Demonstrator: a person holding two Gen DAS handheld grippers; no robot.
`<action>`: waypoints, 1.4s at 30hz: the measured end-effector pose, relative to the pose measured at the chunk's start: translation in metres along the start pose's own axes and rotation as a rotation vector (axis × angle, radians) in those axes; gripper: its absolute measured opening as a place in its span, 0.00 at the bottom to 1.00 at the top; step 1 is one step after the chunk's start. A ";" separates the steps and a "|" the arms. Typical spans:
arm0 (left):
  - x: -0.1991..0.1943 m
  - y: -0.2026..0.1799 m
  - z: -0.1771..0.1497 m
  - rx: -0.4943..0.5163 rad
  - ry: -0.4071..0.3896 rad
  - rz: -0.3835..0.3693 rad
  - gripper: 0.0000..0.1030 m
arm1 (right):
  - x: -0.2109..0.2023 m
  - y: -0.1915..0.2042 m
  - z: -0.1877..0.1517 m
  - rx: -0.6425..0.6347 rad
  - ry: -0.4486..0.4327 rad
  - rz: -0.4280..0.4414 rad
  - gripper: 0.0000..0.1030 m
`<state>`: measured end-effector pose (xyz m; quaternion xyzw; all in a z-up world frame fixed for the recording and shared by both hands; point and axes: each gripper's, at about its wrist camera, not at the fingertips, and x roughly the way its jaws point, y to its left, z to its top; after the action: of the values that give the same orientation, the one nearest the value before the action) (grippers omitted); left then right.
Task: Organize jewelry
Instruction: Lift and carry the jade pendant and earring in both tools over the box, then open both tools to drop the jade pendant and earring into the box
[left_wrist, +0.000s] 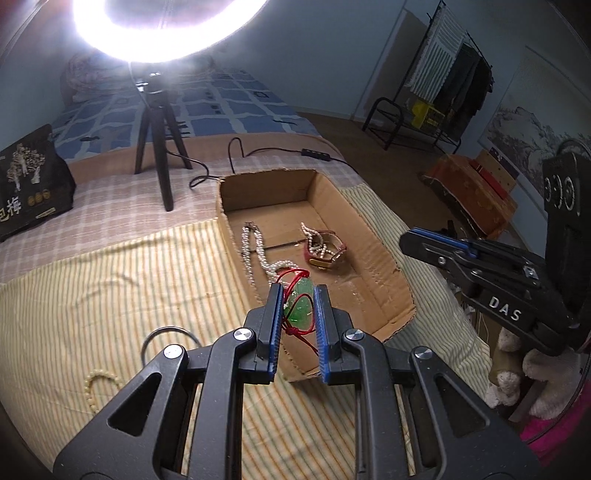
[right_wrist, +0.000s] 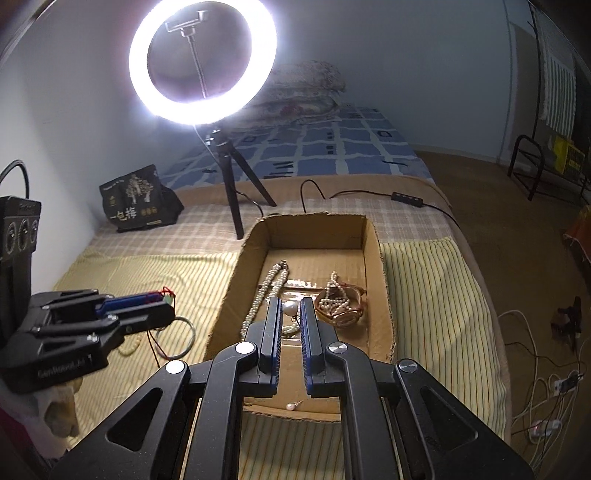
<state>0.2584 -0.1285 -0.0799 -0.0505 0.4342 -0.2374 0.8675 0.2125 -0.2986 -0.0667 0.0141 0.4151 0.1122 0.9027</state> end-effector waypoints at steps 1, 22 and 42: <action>0.002 -0.001 0.000 0.003 0.002 0.000 0.14 | 0.002 -0.001 0.000 0.005 0.005 0.001 0.08; 0.024 -0.023 -0.006 0.077 0.008 0.030 0.15 | 0.038 -0.010 0.013 0.065 0.036 -0.001 0.08; 0.020 -0.031 -0.008 0.123 -0.007 0.068 0.63 | 0.034 -0.009 0.014 0.068 0.009 -0.059 0.66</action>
<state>0.2506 -0.1643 -0.0904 0.0167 0.4171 -0.2337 0.8781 0.2466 -0.2994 -0.0839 0.0318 0.4230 0.0715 0.9028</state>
